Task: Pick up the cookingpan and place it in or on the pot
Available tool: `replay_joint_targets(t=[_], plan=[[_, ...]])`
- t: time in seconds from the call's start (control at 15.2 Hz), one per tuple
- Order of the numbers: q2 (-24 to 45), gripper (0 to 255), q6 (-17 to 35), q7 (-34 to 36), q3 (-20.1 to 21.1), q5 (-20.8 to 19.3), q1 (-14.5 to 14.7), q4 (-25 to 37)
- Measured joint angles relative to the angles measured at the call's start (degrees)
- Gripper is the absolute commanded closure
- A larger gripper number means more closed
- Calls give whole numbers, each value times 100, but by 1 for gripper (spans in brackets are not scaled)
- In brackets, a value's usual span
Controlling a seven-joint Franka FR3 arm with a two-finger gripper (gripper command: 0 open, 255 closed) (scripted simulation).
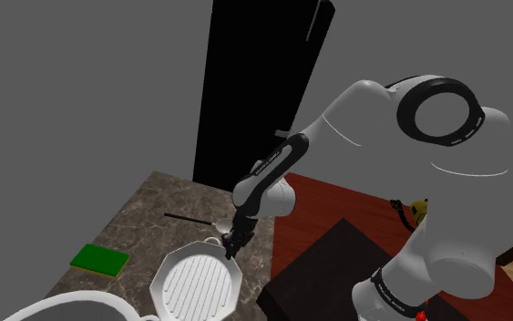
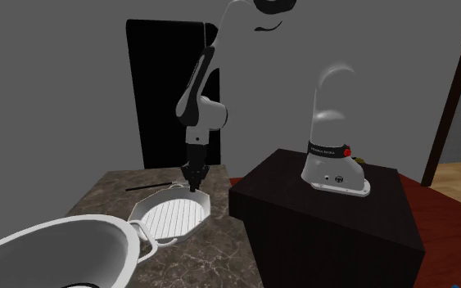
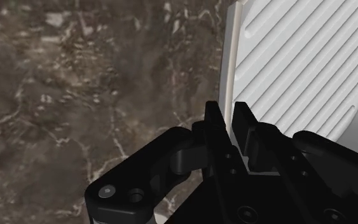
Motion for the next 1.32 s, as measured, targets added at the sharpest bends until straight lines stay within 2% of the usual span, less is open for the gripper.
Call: replay_joint_targets(t=[1.32], plan=[[-1732, 255, -1222, 1058, -314, -777, 152, -433]])
